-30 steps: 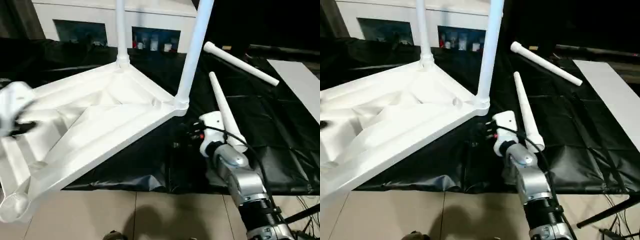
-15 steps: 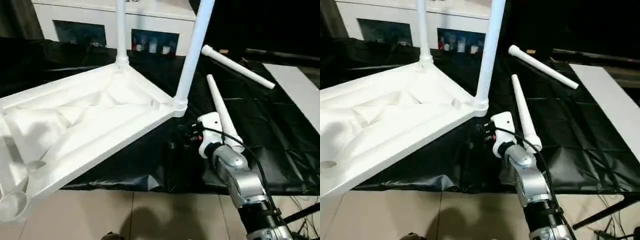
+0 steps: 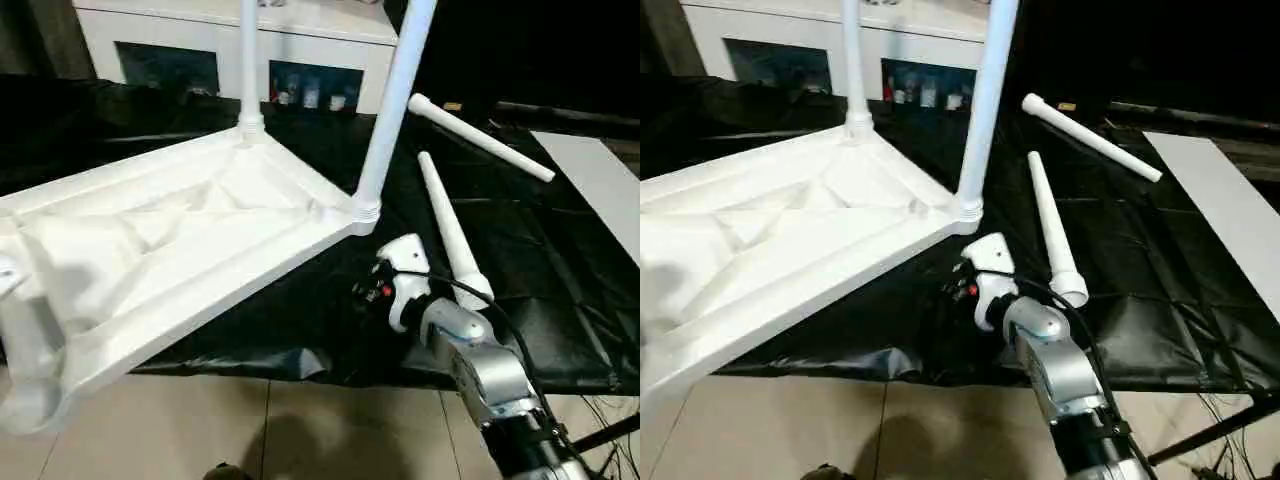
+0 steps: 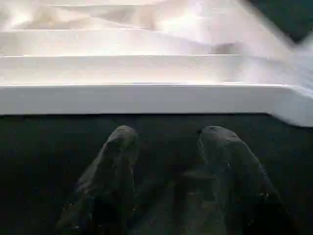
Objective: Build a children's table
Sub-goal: Rotate table base
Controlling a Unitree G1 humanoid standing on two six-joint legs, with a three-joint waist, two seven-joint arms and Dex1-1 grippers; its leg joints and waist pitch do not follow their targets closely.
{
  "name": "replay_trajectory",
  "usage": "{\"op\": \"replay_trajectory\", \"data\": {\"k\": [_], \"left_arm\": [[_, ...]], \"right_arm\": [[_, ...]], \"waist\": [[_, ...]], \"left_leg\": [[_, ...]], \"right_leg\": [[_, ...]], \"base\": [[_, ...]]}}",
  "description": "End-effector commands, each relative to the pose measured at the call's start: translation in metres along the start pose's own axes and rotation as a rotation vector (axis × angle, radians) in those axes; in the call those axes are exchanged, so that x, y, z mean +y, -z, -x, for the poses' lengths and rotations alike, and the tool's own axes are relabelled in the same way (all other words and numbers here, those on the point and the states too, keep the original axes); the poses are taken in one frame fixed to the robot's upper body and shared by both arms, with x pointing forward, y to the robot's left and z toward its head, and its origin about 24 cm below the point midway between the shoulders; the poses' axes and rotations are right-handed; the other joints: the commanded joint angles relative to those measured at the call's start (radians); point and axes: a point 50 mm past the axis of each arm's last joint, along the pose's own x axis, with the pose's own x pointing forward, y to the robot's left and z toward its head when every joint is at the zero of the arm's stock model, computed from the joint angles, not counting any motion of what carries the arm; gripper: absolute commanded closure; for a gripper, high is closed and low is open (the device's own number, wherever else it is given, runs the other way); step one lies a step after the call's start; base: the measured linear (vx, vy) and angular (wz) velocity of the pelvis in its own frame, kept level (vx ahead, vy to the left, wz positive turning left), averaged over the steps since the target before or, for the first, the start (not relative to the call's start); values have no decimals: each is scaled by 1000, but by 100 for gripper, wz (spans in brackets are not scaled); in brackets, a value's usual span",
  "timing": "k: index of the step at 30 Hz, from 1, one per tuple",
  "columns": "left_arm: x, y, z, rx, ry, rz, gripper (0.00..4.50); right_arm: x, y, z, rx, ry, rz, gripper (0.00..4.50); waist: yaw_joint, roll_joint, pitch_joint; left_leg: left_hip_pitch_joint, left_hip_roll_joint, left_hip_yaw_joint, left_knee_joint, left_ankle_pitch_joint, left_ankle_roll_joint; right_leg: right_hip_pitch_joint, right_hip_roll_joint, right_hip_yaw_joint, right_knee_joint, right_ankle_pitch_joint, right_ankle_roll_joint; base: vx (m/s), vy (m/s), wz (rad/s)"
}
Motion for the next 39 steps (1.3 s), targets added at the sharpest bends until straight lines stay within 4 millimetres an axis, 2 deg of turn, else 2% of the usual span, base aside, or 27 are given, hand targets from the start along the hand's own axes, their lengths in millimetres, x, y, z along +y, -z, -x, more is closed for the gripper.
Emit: {"op": "replay_trajectory", "data": {"k": [1, 2, 3, 5, 6, 7, 12, 14, 15, 16, 19, 21, 22, 23, 24, 25, 26, 27, 28, 29, 30, 31, 32, 35, 36, 38, 39], "left_arm": [[-26, -20, 1, -92, 128, -11, 195], [-26, -20, 1, -92, 128, -11, 195], [-38, -39, 6, -164, 161, 2, 195], [-45, -53, 10, -218, 174, 16, 195], [-46, -56, 11, -228, 173, 17, 195], [-48, -66, 14, -264, 171, 18, 195], [-55, -90, 18, -340, 162, 32, 195], [-60, -95, 20, -348, 167, 12, 195], [-62, -97, 22, -360, 176, -1, 195], [-64, -98, 24, -367, 181, -8, 195], [-68, -101, 29, -394, 229, -11, 195], [-70, -96, 31, -384, 260, -40, 195], [-71, -95, 31, -380, 267, -45, 195], [-71, -95, 31, -380, 267, -45, 195], [-72, -94, 31, -377, 279, -50, 195], [-75, -92, 31, -382, 295, -48, 195], [-81, -92, 32, -405, 327, -39, 195], [-81, -92, 32, -408, 330, -38, 195], [-87, -94, 33, -443, 360, -19, 195], [-89, -94, 34, -452, 369, -13, 195], [-89, -94, 34, -452, 369, -13, 195], [-93, -100, 37, -529, 362, 28, 195], [-92, -107, 40, -598, 330, 47, 195], [-93, -131, 64, -878, 265, 176, 195], [-93, -136, 71, -948, 245, 215, 195], [-91, -134, 76, -994, 90, 411, 195], [-91, -133, 76, -990, 79, 421, 195]], "right_arm": [[2, -3, 2, 6, -37, 18, 228], [2, -3, 2, 6, -37, 18, 228], [-5, -3, 0, 3, 30, 21, 228], [-11, -3, -1, 3, 88, 31, 228], [-12, -3, -1, 6, 102, 30, 228], [-17, -1, -1, 23, 157, 27, 228], [-25, 6, -6, 80, 241, 30, 228], [-32, 7, -10, 109, 310, 51, 228], [-36, 7, -11, 118, 348, 49, 228], [-39, 7, -12, 123, 375, 45, 228], [-45, 5, -17, 125, 419, 20, 228], [-44, -1, -29, 93, 404, -38, 228], [-43, -2, -32, 86, 400, -55, 228], [-43, -2, -32, 85, 399, -57, 228], [-41, -4, -37, 77, 386, -65, 228], [-37, -7, -44, 64, 358, -76, 228], [-31, -13, -54, 44, 324, -80, 228], [-31, -14, -55, 43, 322, -80, 228], [-25, -19, -61, 20, 285, -81, 228], [-23, -21, -63, 10, 268, -85, 228], [-23, -21, -63, 10, 268, -85, 228], [-19, -29, -65, -33, 251, -72, 228], [-19, -34, -65, -66, 255, -67, 228], [-23, -48, -55, -156, 272, -44, 228], [-24, -50, -51, -173, 275, -41, 228], [-27, -52, -38, -196, 285, -34, 228], [-27, -52, -37, -196, 284, -33, 228]], "waist": [[-4, 37, -48], [-2, 38, -48], [1, 38, -47], [9, 39, -44], [9, 39, -44], [7, 38, -43], [-5, 42, -43], [-16, 48, -43], [-16, 48, -43], [-27, 53, -39], [-38, 56, -36], [-43, 63, -27], [-41, 68, -23], [14, 79, -21], [49, 64, -26], [56, 42, -37], [23, -13, -31], [32, -11, -43], [70, 4, -45], [69, 25, -81], [47, 30, -74], [42, 37, -62], [38, 38, -56], [36, 29, -49], [36, 29, -49], [22, 21, -45], [19, 21, -44]], "left_leg": [[48, 25, -23, -90, -520, -70], [49, 25, -24, -90, -528, -73], [49, 24, -25, -90, -538, -78], [66, 22, -23, -85, -580, -85], [67, 21, -23, -84, -588, -85], [59, 19, -29, -88, -594, -89], [57, 15, -44, -90, -651, -100], [54, 15, -56, -95, -683, -101], [54, 15, -56, -95, -683, -101], [42, 20, -65, -109, -716, -107], [46, 23, -68, -115, -776, -113], [42, 29, -60, -135, -842, -109], [11, 41, -43, -174, -878, -108], [-74, 57, 4, -246, -922, -109], [-88, 52, 40, -253, -892, -91], [-50, 39, 63, -222, -766, -76], [69, -9, -50, 109, -207, -18], [-12, -41, -88, 91, -106, 2], [-10, 3, -73, 8, -85, -20], [82, 11, -30, -11, -93, -25], [81, 12, -26, -21, -88, -17], [63, 14, -19, -32, -120, -20], [34, 19, -21, -44, -275, -68], [39, 29, -28, -63, -371, -100], [39, 29, -28, -63, -371, -100], [28, 24, -36, -75, -401, -101], [28, 26, -36, -77, -406, -101]], "right_leg": [[3, -44, 36, -89, -387, -160], [2, -45, 37, -89, -400, -159], [1, -46, 36, -92, -425, -152], [-14, -44, 35, -105, -479, -139], [-14, -44, 35, -107, -492, -134], [-7, -44, 31, -106, -514, -122], [1, -46, 13, -120, -594, -82], [16, -47, -6, -124, -594, -85], [16, -47, -6, -124, -594, -85], [34, -47, -22, -116, -571, -85], [35, -45, -35, -118, -563, -92], [41, -35, -56, -106, -567, -97], [68, -15, -64, -50, -514, -105], [127, 13, -55, 126, -379, -105], [128, 23, -40, 160, -341, -87], [94, 11, 9, 149, -437, -71], [-82, -157, 131, -165, -1161, -13], [22, -138, 162, -121, -1046, -39], [40, -112, 110, -66, -719, -77], [-15, -27, 63, -4, -223, -165], [-18, -2, 50, 8, -53, -212], [-14, 4, 46, 2, 5, -243], [18, -13, 44, -14, -74, -251], [30, -26, 39, -44, -243, -193], [30, -26, 39, -44, -243, -193], [40, -28, 36, -58, -354, -135], [42, -28, 36, -61, -364, -125]], "base": [[0, 0, 0], [0, 0, 0], [0, 0, 0], [0, 0, 0], [0, 0, 0], [0, 0, 0], [0, 0, 0], [-52, 15, -5], [-56, 26, -12], [0, 0, 0], [-18, 6, -3], [-52, 6, -7], [-79, -38, 0], [-79, -38, 0], [-90, -68, 15], [59, -155, 23], [59, -155, 23], [186, -163, -3], [128, -95, 10], [128, -95, 10], [-1, -127, 50], [-44, -87, 31], [-44, -87, 31], [0, 0, 0], [0, 0, 0], [0, 0, 0], [0, 0, 0]]}}
